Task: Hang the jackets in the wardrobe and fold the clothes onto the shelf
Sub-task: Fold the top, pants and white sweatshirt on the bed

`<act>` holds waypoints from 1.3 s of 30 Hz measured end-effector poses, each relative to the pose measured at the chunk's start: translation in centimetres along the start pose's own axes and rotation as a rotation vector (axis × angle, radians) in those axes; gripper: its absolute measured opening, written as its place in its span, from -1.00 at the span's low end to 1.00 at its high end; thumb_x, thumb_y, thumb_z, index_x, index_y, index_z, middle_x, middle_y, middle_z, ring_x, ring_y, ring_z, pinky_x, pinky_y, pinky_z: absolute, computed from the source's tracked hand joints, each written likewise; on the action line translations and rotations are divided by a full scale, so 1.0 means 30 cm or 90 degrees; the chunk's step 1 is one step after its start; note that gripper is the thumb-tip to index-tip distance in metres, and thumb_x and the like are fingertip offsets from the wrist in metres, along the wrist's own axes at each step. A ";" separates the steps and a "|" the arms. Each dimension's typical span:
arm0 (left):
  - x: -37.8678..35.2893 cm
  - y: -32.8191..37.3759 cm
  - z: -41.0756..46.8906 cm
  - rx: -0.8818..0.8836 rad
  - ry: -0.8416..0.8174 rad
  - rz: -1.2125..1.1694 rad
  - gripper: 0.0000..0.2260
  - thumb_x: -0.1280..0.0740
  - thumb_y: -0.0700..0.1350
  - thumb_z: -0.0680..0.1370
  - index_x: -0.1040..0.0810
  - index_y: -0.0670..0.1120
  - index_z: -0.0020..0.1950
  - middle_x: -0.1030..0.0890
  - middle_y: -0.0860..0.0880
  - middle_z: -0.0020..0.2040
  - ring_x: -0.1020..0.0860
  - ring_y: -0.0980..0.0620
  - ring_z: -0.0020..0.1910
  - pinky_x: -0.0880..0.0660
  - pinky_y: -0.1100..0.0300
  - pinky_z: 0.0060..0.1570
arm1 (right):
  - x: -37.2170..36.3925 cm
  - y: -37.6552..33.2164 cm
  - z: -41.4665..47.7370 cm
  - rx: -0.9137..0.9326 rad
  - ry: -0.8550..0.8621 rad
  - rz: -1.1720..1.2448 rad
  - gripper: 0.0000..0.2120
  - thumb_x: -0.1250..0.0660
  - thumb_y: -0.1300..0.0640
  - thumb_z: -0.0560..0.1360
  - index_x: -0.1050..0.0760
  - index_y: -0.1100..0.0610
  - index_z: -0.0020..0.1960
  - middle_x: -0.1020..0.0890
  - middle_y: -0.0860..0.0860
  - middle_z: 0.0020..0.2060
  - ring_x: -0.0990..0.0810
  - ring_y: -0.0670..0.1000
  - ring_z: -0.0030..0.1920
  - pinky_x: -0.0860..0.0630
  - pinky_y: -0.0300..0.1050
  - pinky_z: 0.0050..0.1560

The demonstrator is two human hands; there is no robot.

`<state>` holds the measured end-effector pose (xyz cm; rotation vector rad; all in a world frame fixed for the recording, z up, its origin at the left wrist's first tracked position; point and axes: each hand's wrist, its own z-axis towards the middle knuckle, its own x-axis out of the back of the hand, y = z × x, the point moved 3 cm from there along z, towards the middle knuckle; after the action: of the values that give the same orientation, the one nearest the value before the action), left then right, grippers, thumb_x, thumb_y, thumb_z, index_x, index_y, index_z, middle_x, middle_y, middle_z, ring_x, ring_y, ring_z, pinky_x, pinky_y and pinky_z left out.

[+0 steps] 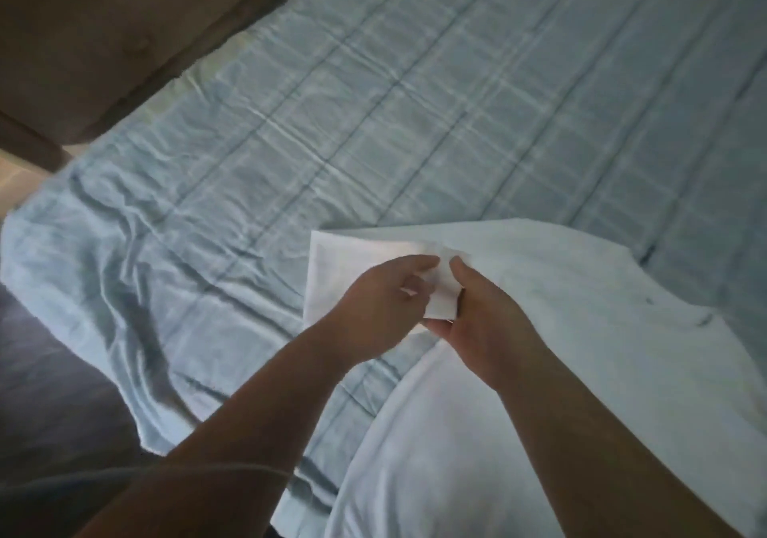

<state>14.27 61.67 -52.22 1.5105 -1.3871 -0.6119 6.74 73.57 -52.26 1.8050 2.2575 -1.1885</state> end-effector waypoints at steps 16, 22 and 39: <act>-0.379 -0.199 0.053 -0.078 0.161 0.571 0.02 -0.55 -0.20 0.27 -0.08 0.00 0.61 -0.19 -0.15 0.59 -0.13 -0.15 0.58 -0.12 -0.20 0.52 | 0.581 -0.161 -0.260 0.115 0.218 0.162 -0.64 -0.25 0.34 0.54 -0.48 0.15 0.31 -0.67 0.10 0.16 -0.64 0.13 0.17 -0.63 0.13 0.02; -0.459 -0.127 0.094 -0.089 0.169 0.607 -0.12 -0.41 -0.24 0.34 -0.13 0.05 0.61 -0.16 -0.10 0.61 -0.07 -0.12 0.60 0.05 -0.14 0.55 | 0.928 -0.139 -0.431 0.150 0.366 0.214 -0.62 -0.28 0.34 0.53 -0.49 0.12 0.32 -0.68 0.07 0.15 -0.66 0.12 0.14 -0.64 0.15 0.01; -0.458 -0.194 0.132 -0.154 0.124 0.535 -0.35 -0.31 -0.36 0.46 -0.33 -0.07 0.55 -0.34 -0.18 0.53 -0.41 -0.26 0.42 -0.42 -0.12 0.33 | 1.384 0.080 -0.694 0.090 0.753 -0.349 -0.78 -0.28 0.05 0.49 -0.58 0.18 -0.04 -0.66 0.16 -0.17 -0.65 0.22 -0.09 -0.61 0.15 -0.04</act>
<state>10.45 72.82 -62.20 0.6665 -1.5596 -0.0892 3.85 119.69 -57.49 2.4145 3.4919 -0.1683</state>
